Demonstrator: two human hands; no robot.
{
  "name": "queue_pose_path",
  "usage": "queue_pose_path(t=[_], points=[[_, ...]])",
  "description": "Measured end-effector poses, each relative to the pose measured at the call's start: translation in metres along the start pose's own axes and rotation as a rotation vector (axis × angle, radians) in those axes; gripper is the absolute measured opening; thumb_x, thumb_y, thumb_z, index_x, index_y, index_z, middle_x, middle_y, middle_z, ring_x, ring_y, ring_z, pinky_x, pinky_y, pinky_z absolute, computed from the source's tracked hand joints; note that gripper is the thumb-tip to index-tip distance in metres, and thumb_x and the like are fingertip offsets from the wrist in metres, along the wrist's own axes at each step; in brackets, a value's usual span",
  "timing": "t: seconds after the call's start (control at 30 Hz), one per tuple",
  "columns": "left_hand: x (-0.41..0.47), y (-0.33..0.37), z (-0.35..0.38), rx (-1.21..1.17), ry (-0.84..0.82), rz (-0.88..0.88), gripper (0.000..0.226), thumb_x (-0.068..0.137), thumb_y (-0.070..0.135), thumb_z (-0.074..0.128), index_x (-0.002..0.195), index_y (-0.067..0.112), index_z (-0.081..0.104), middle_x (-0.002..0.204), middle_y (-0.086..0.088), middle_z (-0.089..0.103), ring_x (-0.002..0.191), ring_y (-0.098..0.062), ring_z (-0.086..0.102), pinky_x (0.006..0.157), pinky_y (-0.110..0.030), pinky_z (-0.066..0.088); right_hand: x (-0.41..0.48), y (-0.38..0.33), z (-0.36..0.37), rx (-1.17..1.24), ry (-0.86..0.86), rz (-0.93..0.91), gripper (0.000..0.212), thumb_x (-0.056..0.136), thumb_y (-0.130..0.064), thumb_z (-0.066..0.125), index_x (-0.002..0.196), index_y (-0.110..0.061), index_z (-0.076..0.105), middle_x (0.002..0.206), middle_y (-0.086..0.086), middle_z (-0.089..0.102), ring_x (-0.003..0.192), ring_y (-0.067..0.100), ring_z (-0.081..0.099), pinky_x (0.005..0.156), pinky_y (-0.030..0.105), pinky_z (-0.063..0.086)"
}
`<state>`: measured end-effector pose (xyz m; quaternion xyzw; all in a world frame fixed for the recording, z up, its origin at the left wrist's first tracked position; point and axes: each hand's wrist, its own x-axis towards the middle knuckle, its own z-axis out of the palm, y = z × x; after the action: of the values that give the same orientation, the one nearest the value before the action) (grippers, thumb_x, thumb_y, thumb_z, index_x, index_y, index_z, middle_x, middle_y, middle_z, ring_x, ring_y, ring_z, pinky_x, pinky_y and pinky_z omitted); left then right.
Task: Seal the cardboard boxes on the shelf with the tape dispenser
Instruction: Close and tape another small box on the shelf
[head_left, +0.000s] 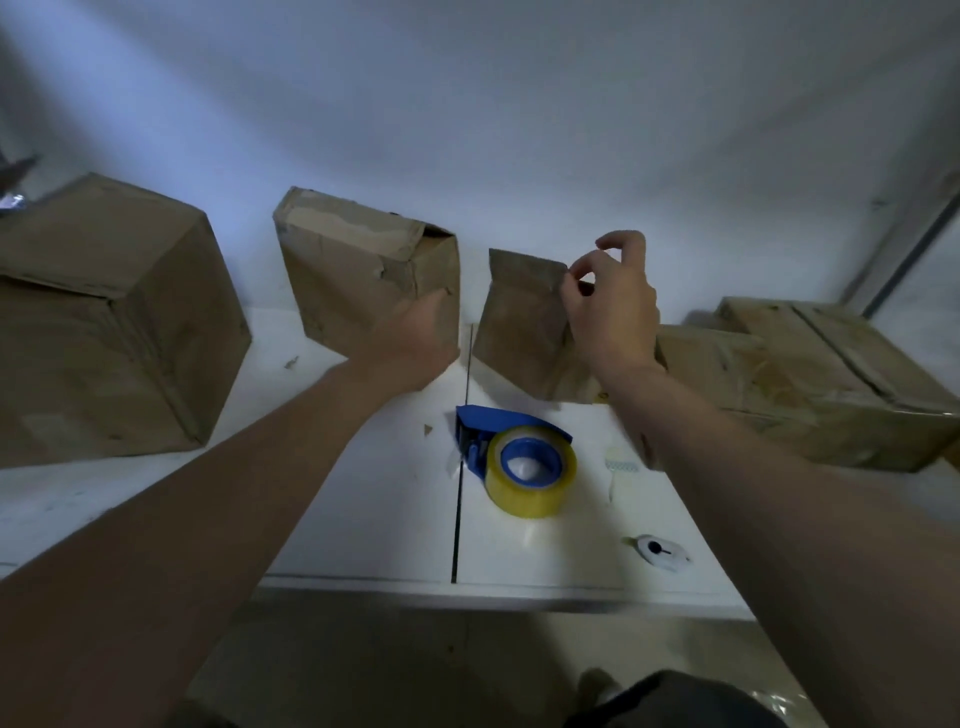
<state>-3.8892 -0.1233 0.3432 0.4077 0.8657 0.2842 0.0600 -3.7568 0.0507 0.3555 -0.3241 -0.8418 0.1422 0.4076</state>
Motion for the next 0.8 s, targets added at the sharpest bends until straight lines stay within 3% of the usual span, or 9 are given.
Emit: queue_pose_path(t=[0.07,0.13,0.17,0.3,0.4,0.53,0.67,0.73,0.8], points=[[-0.013,0.019,-0.008,-0.113,0.029,0.031,0.063,0.096,0.019,0.060,0.152,0.012,0.032,0.132,-0.006,0.055,0.102,-0.014,0.051,0.078,-0.026,0.042,-0.014,-0.003,-0.026,0.027,0.035,-0.068,0.016,0.099,-0.029,0.061,0.094,-0.016,0.069,0.142,-0.005,0.038,0.079,0.018,0.064,0.070,0.037,0.057],[-0.025,0.030,-0.017,-0.203,0.062,0.043,0.066,0.096,0.021,0.063,0.153,0.016,0.030,0.112,0.007,0.057,0.082,-0.006,0.051,0.062,-0.018,0.045,-0.027,-0.008,-0.048,0.077,0.052,-0.133,0.015,0.099,-0.027,0.061,0.096,-0.015,0.069,0.143,-0.004,0.037,0.081,0.018,0.064,0.074,0.036,0.057],[-0.030,0.032,-0.022,-0.242,0.068,0.031,0.070,0.095,0.024,0.065,0.154,0.018,0.028,0.108,0.011,0.055,0.082,-0.004,0.054,0.064,-0.017,0.047,-0.034,-0.012,-0.058,0.107,0.059,-0.160,0.014,0.099,-0.026,0.062,0.096,-0.015,0.069,0.144,-0.003,0.038,0.082,0.016,0.062,0.073,0.033,0.054],[-0.057,0.022,-0.040,-0.447,0.136,-0.048,0.060,0.089,0.029,0.074,0.140,0.020,0.044,0.114,0.010,0.063,0.102,-0.010,0.063,0.075,-0.022,0.049,-0.060,-0.033,-0.073,0.234,0.065,-0.216,0.009,0.097,-0.024,0.065,0.095,-0.016,0.068,0.141,0.000,0.041,0.084,0.000,0.050,0.074,0.020,0.045],[-0.085,0.000,-0.052,-0.465,0.227,-0.103,0.078,0.085,0.031,0.077,0.149,0.021,0.034,0.127,0.010,0.057,0.114,-0.011,0.055,0.086,-0.026,0.046,-0.083,-0.046,-0.060,0.340,0.034,-0.239,0.006,0.098,-0.022,0.065,0.095,-0.017,0.068,0.138,0.003,0.043,0.094,-0.003,0.052,0.080,0.005,0.040],[-0.119,-0.045,-0.059,-0.506,0.371,-0.194,0.097,0.082,0.026,0.081,0.158,0.024,0.019,0.142,0.000,0.050,0.126,-0.018,0.051,0.098,-0.035,0.048,-0.111,-0.067,-0.024,0.496,-0.085,-0.176,0.005,0.098,-0.023,0.065,0.094,-0.027,0.065,0.137,0.000,0.043,0.111,0.012,0.061,0.093,0.030,0.053],[-0.146,-0.080,-0.056,-0.605,0.431,-0.295,0.096,0.080,0.013,0.079,0.157,0.025,0.022,0.151,-0.005,0.039,0.135,-0.019,0.043,0.101,-0.034,0.048,-0.137,-0.082,0.005,0.520,-0.241,-0.210,0.004,0.098,-0.014,0.063,0.095,-0.015,0.063,0.152,0.002,0.034,0.129,-0.009,0.034,0.089,-0.004,0.032],[-0.155,-0.097,-0.051,-0.644,0.425,-0.315,0.091,0.083,0.005,0.074,0.156,0.024,0.023,0.154,-0.006,0.036,0.138,-0.020,0.041,0.101,-0.030,0.046,-0.147,-0.082,0.023,0.519,-0.323,-0.203,0.003,0.098,-0.010,0.061,0.097,-0.013,0.061,0.156,0.002,0.029,0.135,-0.004,0.025,0.086,-0.008,0.026],[-0.157,-0.108,-0.043,-0.716,0.396,-0.317,0.086,0.088,0.002,0.070,0.156,0.026,0.023,0.157,-0.005,0.033,0.137,-0.019,0.043,0.100,-0.028,0.047,-0.152,-0.076,0.038,0.519,-0.379,-0.175,0.011,0.098,-0.011,0.061,0.096,-0.020,0.057,0.155,-0.002,0.029,0.134,-0.009,0.027,0.097,0.000,0.032]])
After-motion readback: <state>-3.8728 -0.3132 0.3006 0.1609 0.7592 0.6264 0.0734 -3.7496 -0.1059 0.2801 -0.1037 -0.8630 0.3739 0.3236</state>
